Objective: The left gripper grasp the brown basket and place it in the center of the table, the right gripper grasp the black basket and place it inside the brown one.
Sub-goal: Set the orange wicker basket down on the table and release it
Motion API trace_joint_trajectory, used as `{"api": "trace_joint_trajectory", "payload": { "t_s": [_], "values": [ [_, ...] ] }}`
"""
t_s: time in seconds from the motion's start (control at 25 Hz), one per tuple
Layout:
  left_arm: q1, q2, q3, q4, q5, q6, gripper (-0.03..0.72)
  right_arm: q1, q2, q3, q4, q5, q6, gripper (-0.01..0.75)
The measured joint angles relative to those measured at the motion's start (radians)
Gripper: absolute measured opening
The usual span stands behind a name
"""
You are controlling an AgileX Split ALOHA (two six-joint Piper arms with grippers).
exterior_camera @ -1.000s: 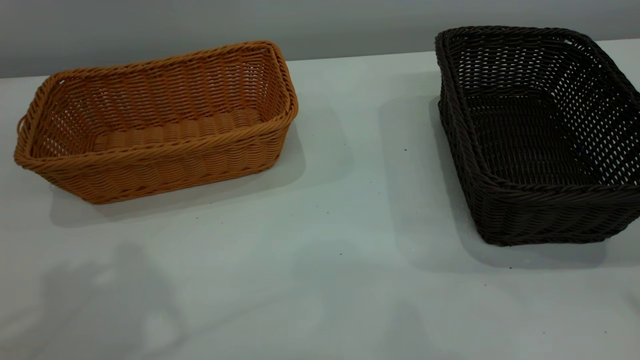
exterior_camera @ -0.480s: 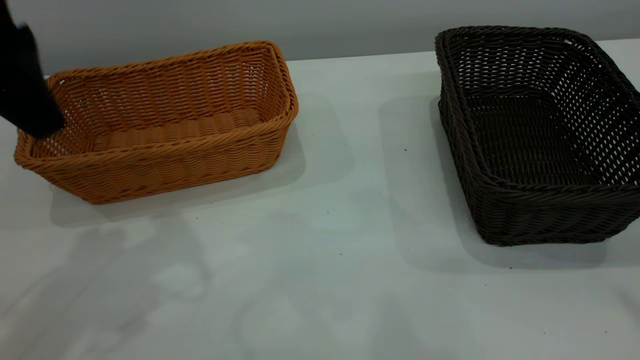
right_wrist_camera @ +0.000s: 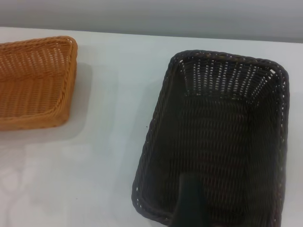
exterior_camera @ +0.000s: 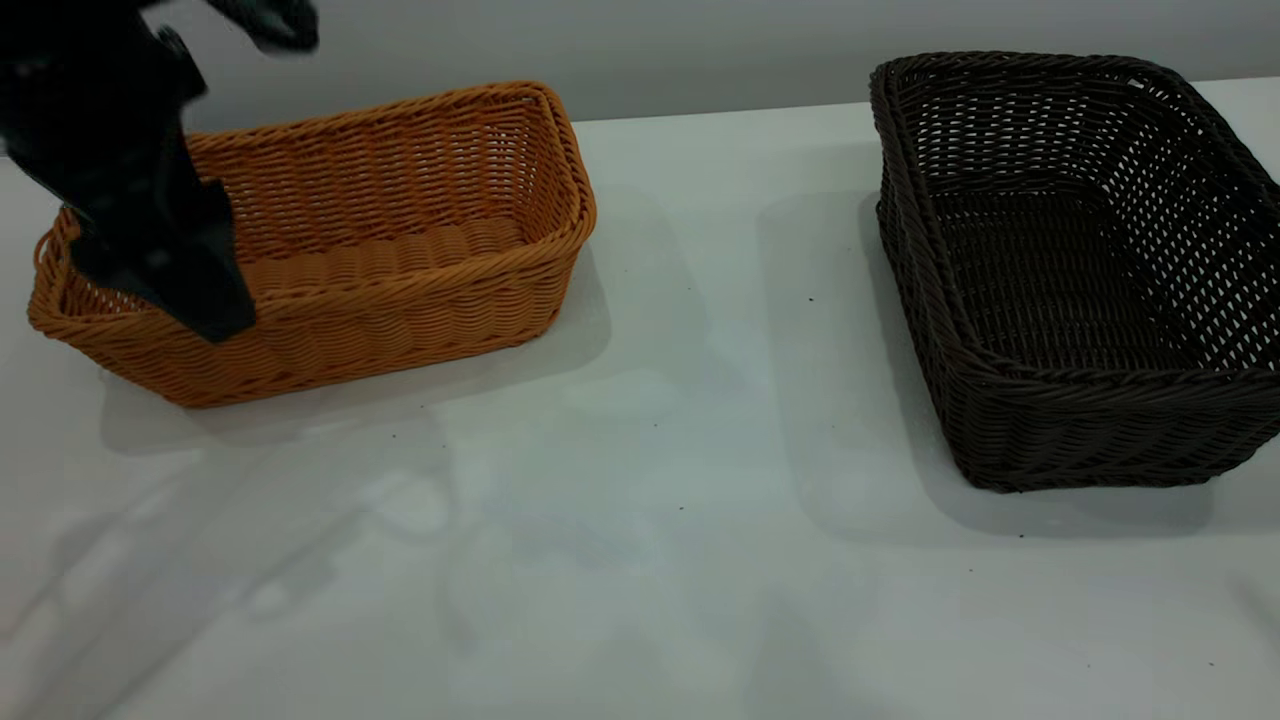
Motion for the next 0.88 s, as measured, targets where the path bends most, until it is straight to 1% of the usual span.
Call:
{"api": "trace_joint_trajectory", "payload": {
  "t_s": [0.36,0.64,0.76,0.84,0.88],
  "values": [
    [0.000,0.111,0.000,0.045,-0.127,0.000,0.606,0.000,0.000,0.000,0.017,0.005,0.000,0.509],
    [0.000,0.194,-0.001,0.049,-0.203,0.000,0.602,0.000,0.000,0.000,0.018,0.005,0.000,0.509],
    [0.000,0.211,-0.001,0.052,-0.219,0.001,0.561,0.000,0.000,0.000,0.018,0.005,0.000,0.509],
    [0.000,0.217,-0.001,0.068,-0.219,0.001,0.503,0.000,0.000,0.000,0.018,0.007,0.000,0.509],
    [0.000,0.219,-0.001,0.072,-0.222,0.002,0.460,0.000,0.000,0.000,0.018,0.013,0.000,0.509]
  ]
}}
